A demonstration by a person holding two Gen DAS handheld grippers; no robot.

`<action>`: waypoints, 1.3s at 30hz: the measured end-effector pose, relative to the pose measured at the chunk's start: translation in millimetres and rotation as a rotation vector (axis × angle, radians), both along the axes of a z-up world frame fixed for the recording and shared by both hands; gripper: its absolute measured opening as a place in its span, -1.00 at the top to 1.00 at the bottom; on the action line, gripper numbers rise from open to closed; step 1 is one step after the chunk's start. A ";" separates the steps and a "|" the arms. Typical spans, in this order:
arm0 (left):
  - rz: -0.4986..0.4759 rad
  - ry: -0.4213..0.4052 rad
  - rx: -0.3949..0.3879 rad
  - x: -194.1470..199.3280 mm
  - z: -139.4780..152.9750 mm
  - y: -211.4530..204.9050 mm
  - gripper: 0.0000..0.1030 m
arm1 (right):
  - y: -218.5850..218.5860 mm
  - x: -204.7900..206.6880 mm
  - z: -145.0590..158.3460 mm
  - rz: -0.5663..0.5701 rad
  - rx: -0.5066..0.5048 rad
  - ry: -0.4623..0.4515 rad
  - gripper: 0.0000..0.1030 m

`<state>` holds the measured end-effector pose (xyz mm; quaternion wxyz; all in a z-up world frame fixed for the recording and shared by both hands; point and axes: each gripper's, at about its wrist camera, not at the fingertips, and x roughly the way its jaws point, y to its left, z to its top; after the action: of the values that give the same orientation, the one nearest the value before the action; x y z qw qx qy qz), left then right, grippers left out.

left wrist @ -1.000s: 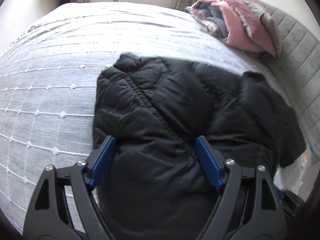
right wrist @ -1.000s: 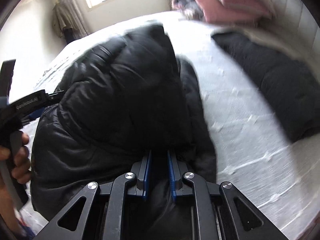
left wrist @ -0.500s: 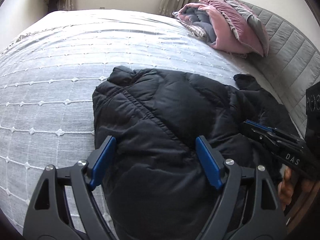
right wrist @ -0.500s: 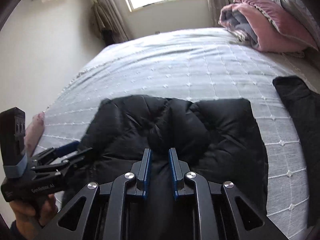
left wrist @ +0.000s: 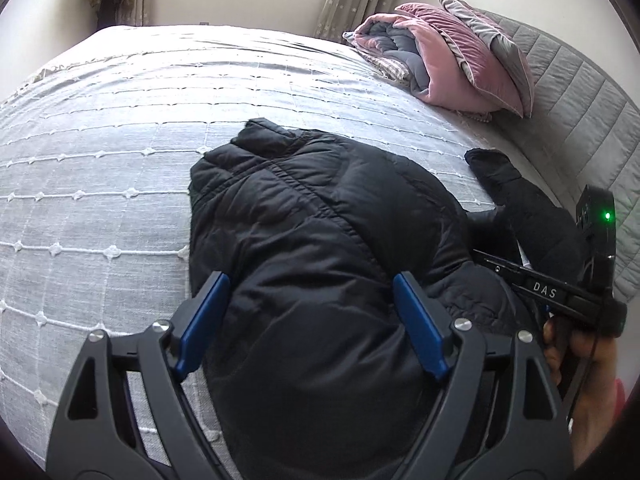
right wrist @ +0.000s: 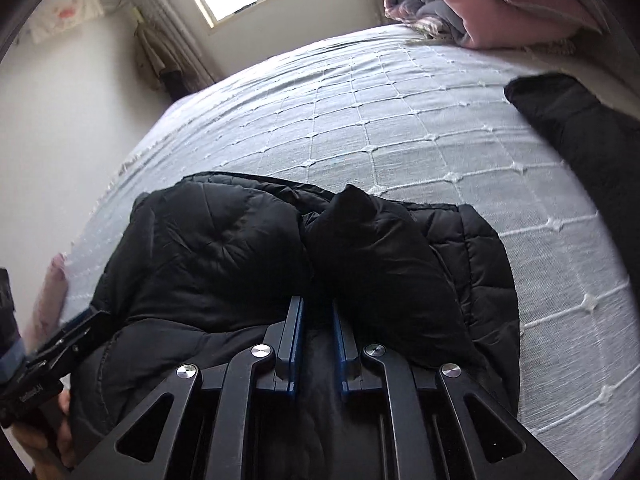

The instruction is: Fold large clothes

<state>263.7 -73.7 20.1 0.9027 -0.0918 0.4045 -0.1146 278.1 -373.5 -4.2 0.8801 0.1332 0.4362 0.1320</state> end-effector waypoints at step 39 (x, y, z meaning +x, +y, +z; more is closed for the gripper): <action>0.027 0.251 -0.270 -112.4 -24.5 19.4 -0.62 | -79.5 -125.8 -15.0 -0.269 0.180 0.194 -0.62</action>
<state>151.2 -54.3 -4.4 0.8261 -0.2314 0.4935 -0.1433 152.2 -453.0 -19.2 0.8281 0.2804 0.4839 0.0381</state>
